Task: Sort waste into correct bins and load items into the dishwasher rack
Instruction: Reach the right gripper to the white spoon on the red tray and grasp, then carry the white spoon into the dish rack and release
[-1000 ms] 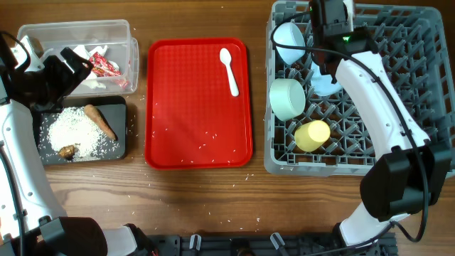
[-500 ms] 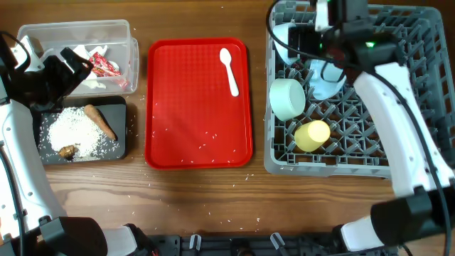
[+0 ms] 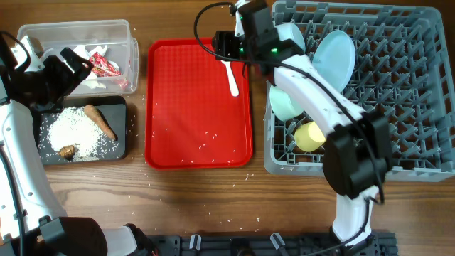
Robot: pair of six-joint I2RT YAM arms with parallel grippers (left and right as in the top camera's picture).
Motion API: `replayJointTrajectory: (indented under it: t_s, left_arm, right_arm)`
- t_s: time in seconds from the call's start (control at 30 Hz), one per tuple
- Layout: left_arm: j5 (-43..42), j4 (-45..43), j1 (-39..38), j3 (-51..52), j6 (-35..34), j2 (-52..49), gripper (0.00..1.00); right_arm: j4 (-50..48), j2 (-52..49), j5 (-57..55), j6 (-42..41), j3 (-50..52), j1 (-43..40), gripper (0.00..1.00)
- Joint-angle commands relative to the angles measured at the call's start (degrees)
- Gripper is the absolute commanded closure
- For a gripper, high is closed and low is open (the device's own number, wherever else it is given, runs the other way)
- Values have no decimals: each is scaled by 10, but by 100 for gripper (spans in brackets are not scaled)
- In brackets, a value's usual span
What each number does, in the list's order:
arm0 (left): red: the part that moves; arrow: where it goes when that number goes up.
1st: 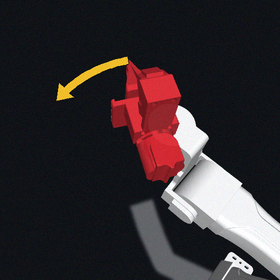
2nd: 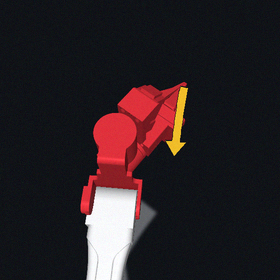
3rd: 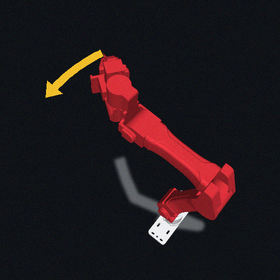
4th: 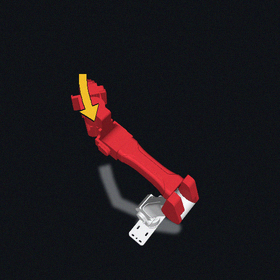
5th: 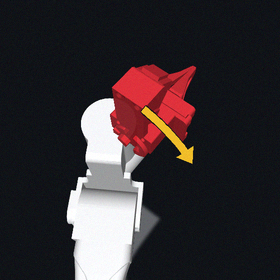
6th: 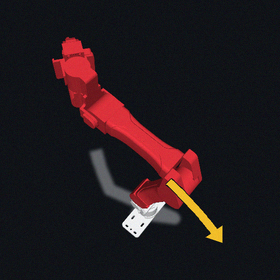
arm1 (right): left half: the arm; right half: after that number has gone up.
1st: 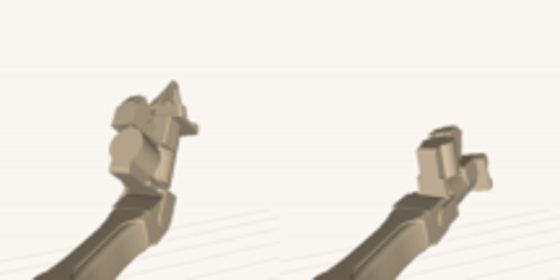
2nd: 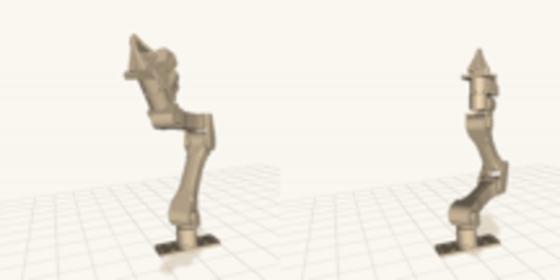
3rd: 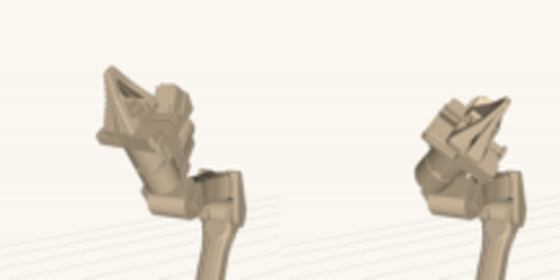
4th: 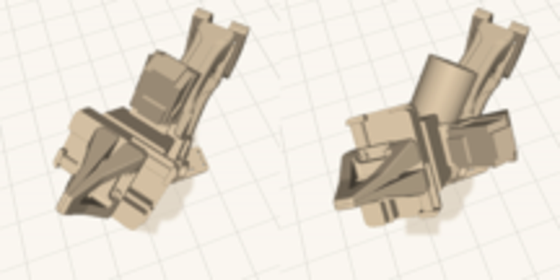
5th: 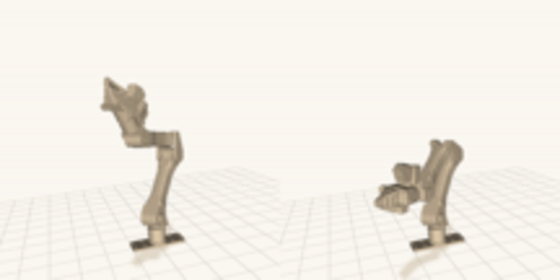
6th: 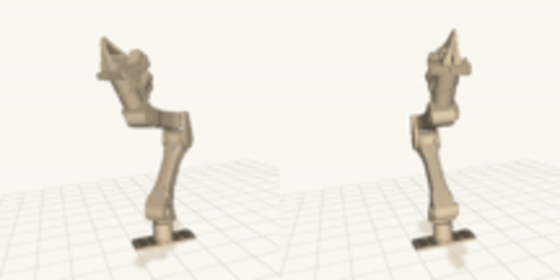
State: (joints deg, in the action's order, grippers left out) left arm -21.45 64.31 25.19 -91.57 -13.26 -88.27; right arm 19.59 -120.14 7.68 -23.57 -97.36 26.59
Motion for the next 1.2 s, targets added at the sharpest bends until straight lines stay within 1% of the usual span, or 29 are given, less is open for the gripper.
replayJointTrajectory:
  t_s: [0.0, 0.17, 0.27, 0.33, 0.47, 0.53, 0.6, 0.7, 0.73, 0.77, 0.87, 0.9, 1.07, 1.17]
  left_arm:
    - [-1, 0, 2, -6, -7, 0, 0]
    - [-1, 0, 2, -6, -7, 0, 0]
    - [-1, 0, 2, -6, -7, 0, 0]
    - [-1, 0, 2, -6, -7, 0, 0]
    - [-1, 0, 2, -6, -7, 0, 0]
    - [-1, 0, 2, -6, -7, 0, 0]
    - [-1, 0, 2, -6, -7, 0, 0]
    - [-1, 0, 2, -6, -7, 0, 0]
    - [-1, 0, 2, -6, -7, 0, 0]
    - [-1, 0, 2, -6, -7, 0, 0]
    - [-1, 0, 2, -6, -7, 0, 0]
    - [-1, 0, 2, -6, -7, 0, 0]
    - [-1, 0, 2, -6, -7, 0, 0]
    - [-1, 0, 2, -6, -7, 0, 0]
  right_arm:
    - [-22, -40, -27, -40, -2, -4, 30]
    - [-20, -84, -20, -47, -2, -2, 32]
    - [-17, -102, -3, -52, -2, -1, 37]
    - [-9, -114, -16, -66, -2, 1, 42]
    - [1, -135, -23, -94, -2, 3, 44]
    - [1, -146, -21, -97, -2, 5, 53]
    - [2, -155, -14, -101, -2, 8, 55]
    - [12, -171, -12, -111, -2, 20, 64]
    - [29, -173, -12, -129, -2, 27, 70]
    - [49, -175, -12, -148, -2, 34, 73]
    - [71, -175, -12, -156, -2, 47, 93]
    - [75, -175, -12, -156, -2, 47, 95]
    - [113, -161, 0, -154, -13, 42, 96]
    - [154, -128, -23, -127, -30, 41, 96]
